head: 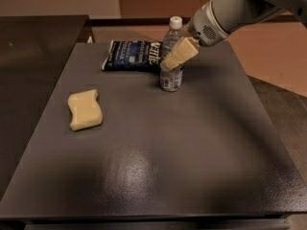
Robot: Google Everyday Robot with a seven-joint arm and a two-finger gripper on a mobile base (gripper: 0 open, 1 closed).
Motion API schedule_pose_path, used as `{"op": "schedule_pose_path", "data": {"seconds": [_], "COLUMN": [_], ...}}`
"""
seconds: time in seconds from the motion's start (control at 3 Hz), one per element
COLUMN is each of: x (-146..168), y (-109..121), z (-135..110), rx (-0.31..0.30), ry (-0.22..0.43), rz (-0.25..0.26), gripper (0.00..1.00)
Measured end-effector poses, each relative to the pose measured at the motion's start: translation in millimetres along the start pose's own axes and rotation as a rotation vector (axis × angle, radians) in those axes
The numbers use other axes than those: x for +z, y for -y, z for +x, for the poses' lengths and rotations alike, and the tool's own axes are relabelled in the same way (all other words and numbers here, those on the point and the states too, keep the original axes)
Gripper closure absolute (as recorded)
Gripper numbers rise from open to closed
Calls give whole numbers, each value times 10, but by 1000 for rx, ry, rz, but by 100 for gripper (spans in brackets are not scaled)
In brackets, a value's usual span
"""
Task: Move blue plastic bottle near blue chip bag
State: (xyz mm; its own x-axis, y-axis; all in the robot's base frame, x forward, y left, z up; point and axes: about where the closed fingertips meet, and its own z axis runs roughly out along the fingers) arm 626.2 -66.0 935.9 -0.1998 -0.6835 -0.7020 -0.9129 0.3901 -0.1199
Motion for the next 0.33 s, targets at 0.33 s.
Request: {"op": "schedule_pose_path", "data": {"seconds": [0.33], "x": [1], "y": [-1], "z": [0], "rx": [0], "ry": [0], "rz": [0], "gripper": [0]}}
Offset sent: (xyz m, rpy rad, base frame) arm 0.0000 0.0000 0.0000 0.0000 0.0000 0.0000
